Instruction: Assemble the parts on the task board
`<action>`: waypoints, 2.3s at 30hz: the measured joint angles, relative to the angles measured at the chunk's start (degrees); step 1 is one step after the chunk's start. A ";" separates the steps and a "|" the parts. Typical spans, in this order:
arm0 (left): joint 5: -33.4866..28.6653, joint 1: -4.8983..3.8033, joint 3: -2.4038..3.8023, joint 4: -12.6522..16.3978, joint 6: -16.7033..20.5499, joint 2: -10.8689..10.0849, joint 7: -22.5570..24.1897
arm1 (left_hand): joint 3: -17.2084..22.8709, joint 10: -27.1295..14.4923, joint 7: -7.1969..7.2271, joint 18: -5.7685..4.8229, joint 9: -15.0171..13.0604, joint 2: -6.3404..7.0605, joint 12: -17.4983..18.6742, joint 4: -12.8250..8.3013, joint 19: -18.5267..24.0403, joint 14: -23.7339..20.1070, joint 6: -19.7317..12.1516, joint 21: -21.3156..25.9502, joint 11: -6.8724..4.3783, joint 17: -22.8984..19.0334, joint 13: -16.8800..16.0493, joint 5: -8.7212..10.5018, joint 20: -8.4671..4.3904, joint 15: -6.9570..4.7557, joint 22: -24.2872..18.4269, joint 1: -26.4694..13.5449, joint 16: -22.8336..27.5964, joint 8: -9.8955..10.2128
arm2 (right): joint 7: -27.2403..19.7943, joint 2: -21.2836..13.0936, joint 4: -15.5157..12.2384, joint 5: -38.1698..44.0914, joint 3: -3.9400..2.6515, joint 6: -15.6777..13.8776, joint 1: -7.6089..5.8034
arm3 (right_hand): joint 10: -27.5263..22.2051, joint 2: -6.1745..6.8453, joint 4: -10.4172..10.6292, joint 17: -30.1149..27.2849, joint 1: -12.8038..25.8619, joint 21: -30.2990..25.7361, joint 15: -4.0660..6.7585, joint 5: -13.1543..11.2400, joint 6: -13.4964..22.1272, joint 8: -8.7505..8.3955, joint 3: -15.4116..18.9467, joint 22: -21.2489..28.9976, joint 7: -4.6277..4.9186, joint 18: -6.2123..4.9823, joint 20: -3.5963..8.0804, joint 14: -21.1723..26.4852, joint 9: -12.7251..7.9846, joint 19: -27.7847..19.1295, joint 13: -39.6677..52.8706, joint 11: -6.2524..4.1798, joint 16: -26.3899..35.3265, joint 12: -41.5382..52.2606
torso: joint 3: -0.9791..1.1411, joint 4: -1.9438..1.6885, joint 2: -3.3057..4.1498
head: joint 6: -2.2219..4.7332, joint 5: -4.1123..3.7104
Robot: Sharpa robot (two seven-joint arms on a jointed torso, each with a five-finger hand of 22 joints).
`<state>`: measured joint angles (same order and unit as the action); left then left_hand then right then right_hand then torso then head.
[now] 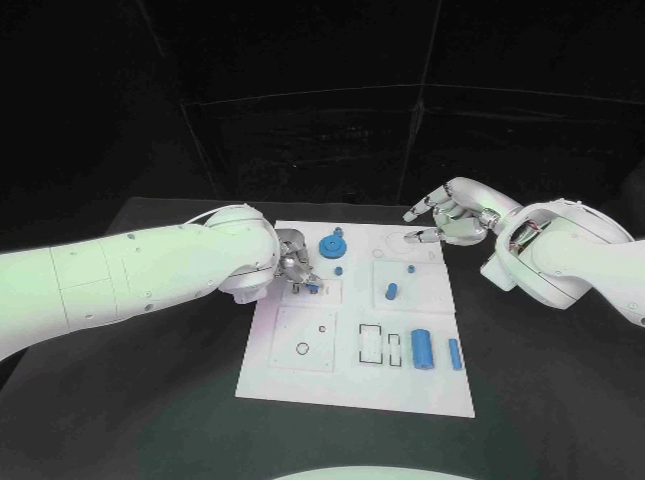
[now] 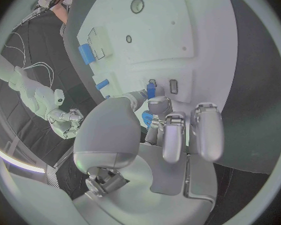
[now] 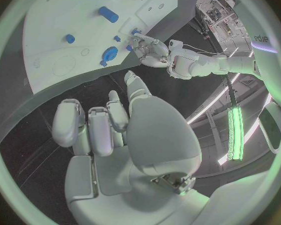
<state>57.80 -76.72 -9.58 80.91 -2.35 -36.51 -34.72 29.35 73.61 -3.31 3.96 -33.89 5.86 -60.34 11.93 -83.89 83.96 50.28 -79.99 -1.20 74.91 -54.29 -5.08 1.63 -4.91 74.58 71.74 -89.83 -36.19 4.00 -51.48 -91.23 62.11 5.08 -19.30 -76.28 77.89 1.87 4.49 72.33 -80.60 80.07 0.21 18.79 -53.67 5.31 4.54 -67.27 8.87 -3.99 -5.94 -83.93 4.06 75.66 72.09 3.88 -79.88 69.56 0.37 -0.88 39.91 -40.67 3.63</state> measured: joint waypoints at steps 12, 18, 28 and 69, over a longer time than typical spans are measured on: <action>0.21 0.05 -0.01 0.21 -1.00 -0.19 -0.51 | 0.00 0.23 -0.01 0.00 -0.14 -0.01 0.00 0.00 0.00 0.00 0.00 0.00 -0.23 0.00 0.04 0.21 0.00 0.00 0.15 -0.01 0.00 -0.26 | 0.04 0.07 0.11 0.00 0.00 0.16 0.00 | 0.00 0.00 0.00 0.00 0.00 0.00 0.00 0.00 0.00 0.00 0.00 -0.01 0.00 0.00 0.00 0.00 0.00 0.00 -0.02 0.00 0.00 0.00 | 0.02 0.00 -0.03 | -0.14 0.18; 0.28 0.06 -0.02 0.31 -1.28 -0.23 -0.69 | 0.00 0.24 -0.02 0.00 -0.14 -0.35 0.00 0.00 0.00 0.00 -0.01 0.00 -0.25 0.00 0.11 0.22 0.00 0.00 0.18 -0.35 0.00 -0.26 | 0.06 0.10 0.14 0.00 0.00 0.27 0.00 | 0.00 0.00 0.00 0.00 0.00 0.00 0.00 0.00 0.00 0.00 0.00 -0.01 0.00 0.00 0.00 0.00 0.00 0.00 -0.02 0.00 0.00 0.00 | 0.03 0.00 -0.03 | -0.15 0.20; 0.30 0.04 0.00 0.18 -1.69 -0.10 -0.84 | 0.18 0.42 0.01 0.00 -0.32 -0.34 -0.25 0.18 0.00 0.00 0.02 0.00 -0.05 0.00 -0.21 -0.07 0.00 0.00 0.37 -0.77 0.00 -0.37 | 0.08 0.10 0.16 0.00 0.00 0.38 0.00 | 0.00 -0.23 0.00 0.00 0.23 0.00 0.00 0.00 -0.21 0.24 0.00 -0.01 -0.21 -0.01 0.00 0.00 0.00 0.00 -0.08 0.00 0.23 0.00 | 0.05 0.00 -0.05 | -0.25 0.29; -0.77 -0.04 0.03 -2.85 -3.40 2.13 -1.29 | 5.32 2.17 1.58 0.00 -0.97 -0.05 -2.47 -4.09 -0.19 0.00 2.57 -0.73 -1.15 0.00 -2.11 -0.01 -0.19 0.00 0.34 -9.43 0.00 -1.39 | 0.06 0.14 0.08 0.00 0.00 0.40 0.00 | 0.00 -0.23 0.16 -0.19 0.23 0.00 0.00 0.00 -0.21 0.24 0.16 0.18 -0.21 0.00 0.21 0.00 0.00 -0.21 -0.13 0.00 0.22 0.00 | 0.04 0.01 -0.03 | -0.70 0.01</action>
<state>57.03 -76.76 -9.55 78.06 -5.75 -34.38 -36.01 34.67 75.78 -1.73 3.97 -34.86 5.81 -62.80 7.85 -84.09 83.95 52.85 -80.72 -2.35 74.91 -56.40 -5.09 1.44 -4.90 74.93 62.31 -89.82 -37.58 4.07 -51.34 -91.15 62.12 5.09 -18.90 -76.28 77.89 1.64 4.65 72.14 -80.37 80.07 0.20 18.79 -53.88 5.55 4.70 -67.09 8.66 -3.99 -5.73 -83.93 4.05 75.45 71.96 3.88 -79.66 69.57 0.42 -0.87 39.89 -41.37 3.63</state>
